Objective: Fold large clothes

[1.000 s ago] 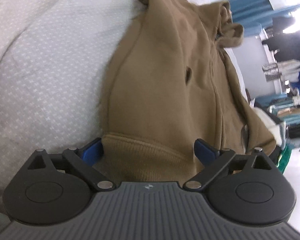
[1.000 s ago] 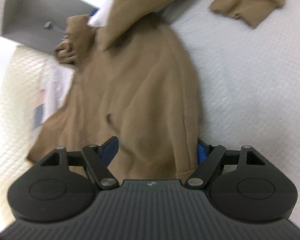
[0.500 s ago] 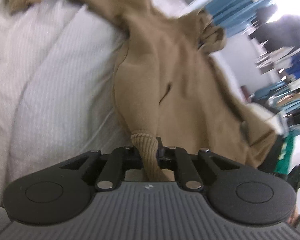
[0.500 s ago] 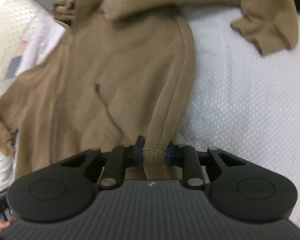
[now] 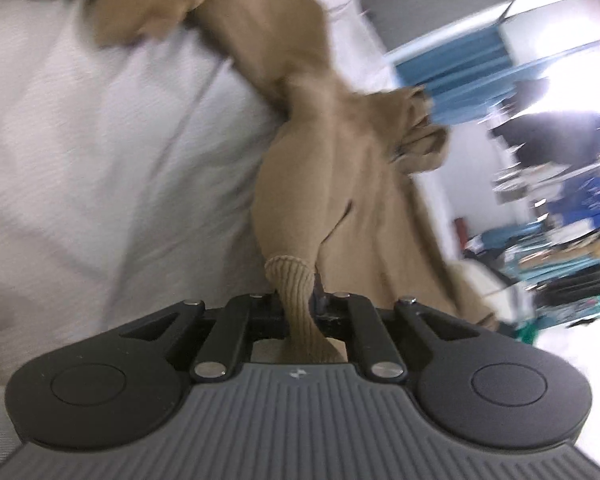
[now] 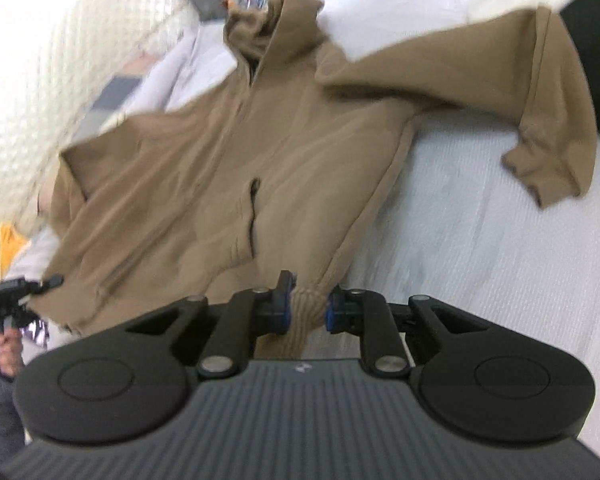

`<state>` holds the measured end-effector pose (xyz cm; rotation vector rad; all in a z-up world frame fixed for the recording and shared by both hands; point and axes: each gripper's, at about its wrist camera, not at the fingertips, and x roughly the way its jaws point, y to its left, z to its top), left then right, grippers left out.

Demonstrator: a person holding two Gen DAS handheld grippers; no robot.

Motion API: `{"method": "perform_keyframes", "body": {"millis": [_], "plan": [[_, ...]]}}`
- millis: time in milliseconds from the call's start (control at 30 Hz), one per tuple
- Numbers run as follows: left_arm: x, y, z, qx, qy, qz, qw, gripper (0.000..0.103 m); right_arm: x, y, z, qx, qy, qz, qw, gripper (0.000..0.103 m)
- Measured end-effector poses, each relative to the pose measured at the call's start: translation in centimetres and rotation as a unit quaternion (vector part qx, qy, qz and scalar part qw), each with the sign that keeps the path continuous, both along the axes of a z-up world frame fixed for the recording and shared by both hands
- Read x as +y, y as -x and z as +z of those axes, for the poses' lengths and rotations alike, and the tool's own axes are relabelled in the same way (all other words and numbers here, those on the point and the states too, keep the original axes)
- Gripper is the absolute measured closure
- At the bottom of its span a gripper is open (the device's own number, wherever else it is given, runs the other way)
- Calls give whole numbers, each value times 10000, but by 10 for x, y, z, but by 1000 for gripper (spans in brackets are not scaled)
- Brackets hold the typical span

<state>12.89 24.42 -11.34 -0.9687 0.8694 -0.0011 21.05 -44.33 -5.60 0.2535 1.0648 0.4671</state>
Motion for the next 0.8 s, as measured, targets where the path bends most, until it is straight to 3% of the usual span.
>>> {"method": "perform_keyframes", "body": {"millis": [167, 267, 367, 400, 433, 533, 667, 800], "plan": [[-11, -13, -19, 692, -424, -331, 9962, 92, 19, -5, -39, 756, 443, 160, 9960, 84], [-11, -18, -19, 782, -560, -396, 9946, 87, 24, -11, -41, 800, 504, 139, 9954, 83], [-6, -15, -12, 872, -678, -440, 9929, 68, 27, -9, -40, 929, 550, 71, 9941, 79], [-4, -12, -7, 866, -754, -445, 9924, 55, 27, -7, -39, 983, 565, 15, 9935, 77], [-3, -7, -2, 838, -809, -448, 9922, 50, 26, -6, -37, 1022, 621, -26, 9928, 71], [-5, 7, 18, 643, -1079, -398, 9913, 49, 23, -1, -24, 895, 674, -151, 9936, 60], [-21, 5, 49, 163, -1524, -477, 9870, 49, 33, 0, -2, 415, 519, -224, 9975, 59], [-59, -22, 80, -311, -1890, -728, 9788, 49, 66, -12, 12, -41, 273, -253, 9993, 59]]}}
